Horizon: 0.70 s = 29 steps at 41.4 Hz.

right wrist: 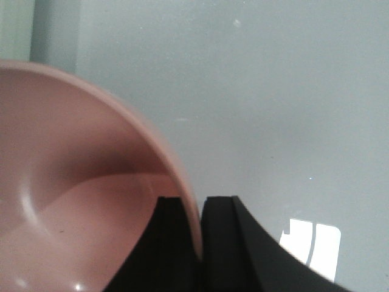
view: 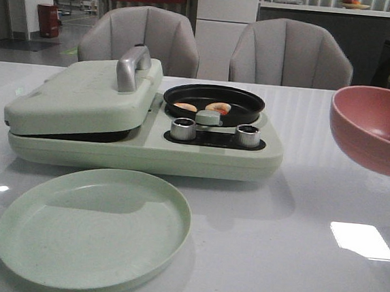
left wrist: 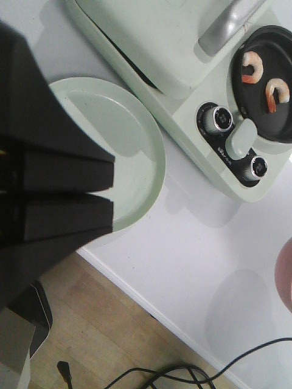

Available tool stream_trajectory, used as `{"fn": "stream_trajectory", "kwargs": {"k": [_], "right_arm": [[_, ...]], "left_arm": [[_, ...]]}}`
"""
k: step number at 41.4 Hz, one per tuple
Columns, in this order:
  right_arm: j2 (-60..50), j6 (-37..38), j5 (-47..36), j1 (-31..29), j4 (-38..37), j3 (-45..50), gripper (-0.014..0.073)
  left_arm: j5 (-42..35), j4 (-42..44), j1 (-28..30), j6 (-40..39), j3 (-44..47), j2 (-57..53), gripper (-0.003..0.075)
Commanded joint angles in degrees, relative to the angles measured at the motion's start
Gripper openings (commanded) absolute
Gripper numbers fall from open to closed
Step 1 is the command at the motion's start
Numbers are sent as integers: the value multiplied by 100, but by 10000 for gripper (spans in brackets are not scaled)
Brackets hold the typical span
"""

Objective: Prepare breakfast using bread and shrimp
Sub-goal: 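Lower the pink bowl onto the table and open the right gripper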

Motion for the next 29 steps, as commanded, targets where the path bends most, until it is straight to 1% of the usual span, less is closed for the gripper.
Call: {"fn": "stream_trajectory", "kwargs": {"k": [1, 17, 20, 23, 26, 29], "right_arm": [[54, -78, -294, -24, 199, -129, 79], [627, -78, -820, -24, 124, -129, 80], [707, -78, -882, -24, 105, -136, 95], [751, -78, -929, -24, 46, -136, 143], [765, -78, -953, -24, -61, -136, 232], [765, -78, -984, -24, -148, -136, 339]], "left_arm": [[-406, -35, 7, -59, -156, -28, 104], [-406, -35, 7, -59, -156, -28, 104], [-406, -35, 7, -59, -156, -28, 104], [-406, -35, 7, -59, -156, -28, 104], [-406, -35, 7, -59, -156, -28, 104], [-406, -35, 7, -59, -156, -28, 104]]}}
